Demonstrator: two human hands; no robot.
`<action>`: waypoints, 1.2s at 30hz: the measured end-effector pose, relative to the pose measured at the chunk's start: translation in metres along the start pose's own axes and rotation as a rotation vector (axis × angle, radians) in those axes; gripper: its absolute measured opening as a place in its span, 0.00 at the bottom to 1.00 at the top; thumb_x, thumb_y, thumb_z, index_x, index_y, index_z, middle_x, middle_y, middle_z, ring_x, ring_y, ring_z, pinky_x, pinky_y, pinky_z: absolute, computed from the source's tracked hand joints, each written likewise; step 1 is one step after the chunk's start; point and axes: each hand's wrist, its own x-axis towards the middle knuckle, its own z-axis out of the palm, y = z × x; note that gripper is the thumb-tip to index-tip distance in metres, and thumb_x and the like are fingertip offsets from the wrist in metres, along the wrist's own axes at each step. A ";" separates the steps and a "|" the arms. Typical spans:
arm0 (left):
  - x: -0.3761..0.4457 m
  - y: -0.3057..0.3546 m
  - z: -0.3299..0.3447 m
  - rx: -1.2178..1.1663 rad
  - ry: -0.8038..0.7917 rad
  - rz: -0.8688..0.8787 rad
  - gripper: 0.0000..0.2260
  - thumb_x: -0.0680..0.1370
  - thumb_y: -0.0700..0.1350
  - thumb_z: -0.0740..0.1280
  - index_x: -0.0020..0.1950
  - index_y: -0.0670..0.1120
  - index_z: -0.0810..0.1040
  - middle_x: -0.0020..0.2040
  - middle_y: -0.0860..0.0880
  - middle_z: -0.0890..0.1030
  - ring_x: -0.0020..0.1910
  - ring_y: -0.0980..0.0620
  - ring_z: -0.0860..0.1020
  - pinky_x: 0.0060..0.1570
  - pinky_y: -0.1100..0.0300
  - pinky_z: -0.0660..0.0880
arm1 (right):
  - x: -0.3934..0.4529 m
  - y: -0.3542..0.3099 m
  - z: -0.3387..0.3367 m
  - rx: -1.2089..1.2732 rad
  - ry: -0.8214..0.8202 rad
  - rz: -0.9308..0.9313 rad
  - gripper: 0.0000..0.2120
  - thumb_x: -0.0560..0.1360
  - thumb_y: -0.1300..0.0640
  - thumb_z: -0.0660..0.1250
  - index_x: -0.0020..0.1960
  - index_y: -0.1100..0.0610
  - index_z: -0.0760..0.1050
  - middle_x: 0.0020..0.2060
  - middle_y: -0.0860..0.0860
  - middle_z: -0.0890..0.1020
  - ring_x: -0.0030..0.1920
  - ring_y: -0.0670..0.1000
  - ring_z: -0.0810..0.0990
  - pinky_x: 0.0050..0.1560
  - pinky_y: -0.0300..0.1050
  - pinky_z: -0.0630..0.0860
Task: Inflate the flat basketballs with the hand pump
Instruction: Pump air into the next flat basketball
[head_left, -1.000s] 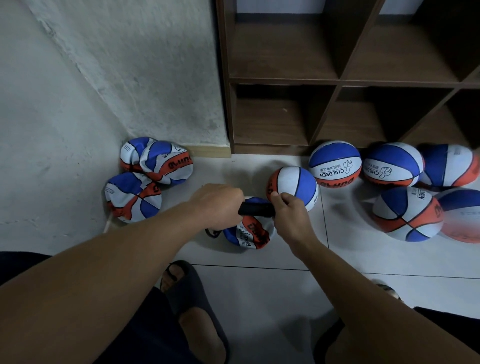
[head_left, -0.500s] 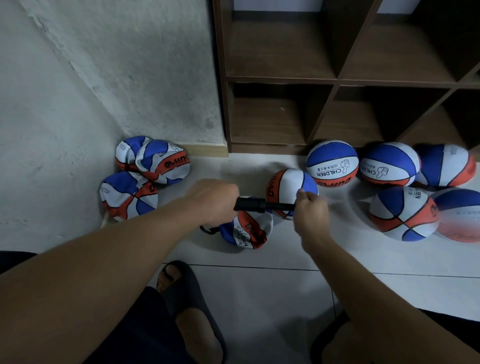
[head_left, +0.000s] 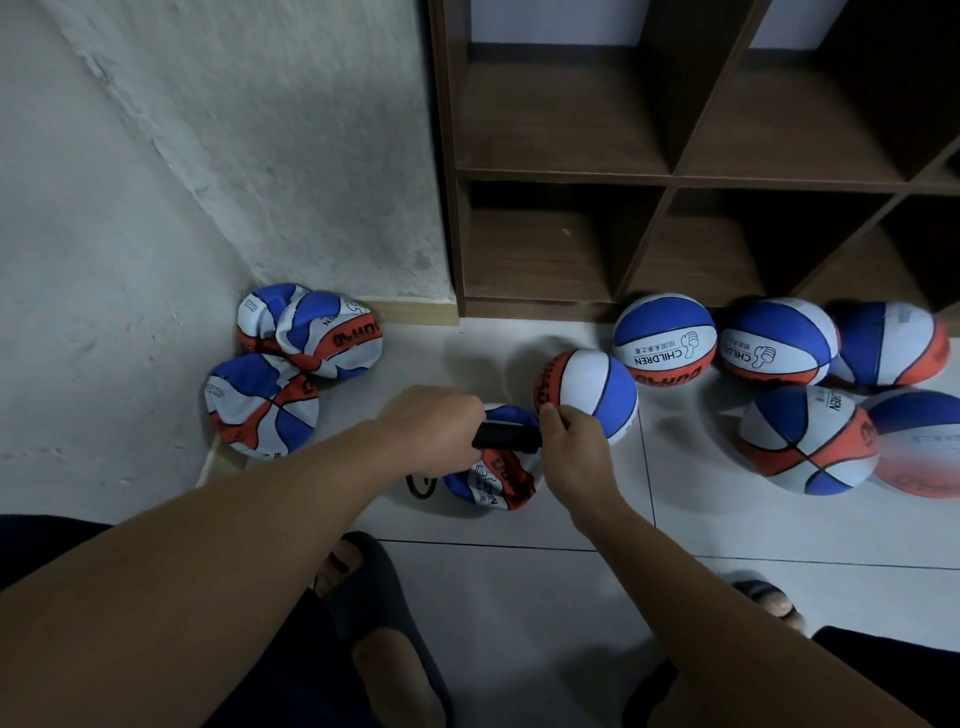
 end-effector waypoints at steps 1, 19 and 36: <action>0.000 -0.002 0.000 -0.027 -0.004 -0.007 0.08 0.77 0.48 0.71 0.38 0.51 0.76 0.34 0.50 0.80 0.32 0.48 0.80 0.31 0.56 0.73 | 0.003 -0.001 -0.004 -0.021 -0.006 -0.010 0.20 0.87 0.52 0.59 0.38 0.58 0.72 0.27 0.48 0.71 0.29 0.45 0.68 0.31 0.41 0.66; 0.001 0.000 -0.012 -0.014 0.017 -0.067 0.09 0.76 0.44 0.70 0.36 0.49 0.76 0.34 0.48 0.80 0.33 0.45 0.81 0.29 0.58 0.69 | 0.008 -0.007 -0.012 0.008 0.159 0.002 0.20 0.87 0.52 0.58 0.37 0.57 0.67 0.29 0.51 0.71 0.32 0.52 0.69 0.35 0.49 0.65; 0.002 -0.033 -0.014 -0.135 0.009 -0.083 0.13 0.79 0.52 0.69 0.36 0.49 0.78 0.34 0.49 0.80 0.32 0.49 0.79 0.31 0.57 0.70 | 0.037 -0.008 -0.051 0.081 0.119 0.183 0.12 0.86 0.50 0.62 0.50 0.57 0.79 0.42 0.58 0.81 0.38 0.54 0.76 0.41 0.53 0.74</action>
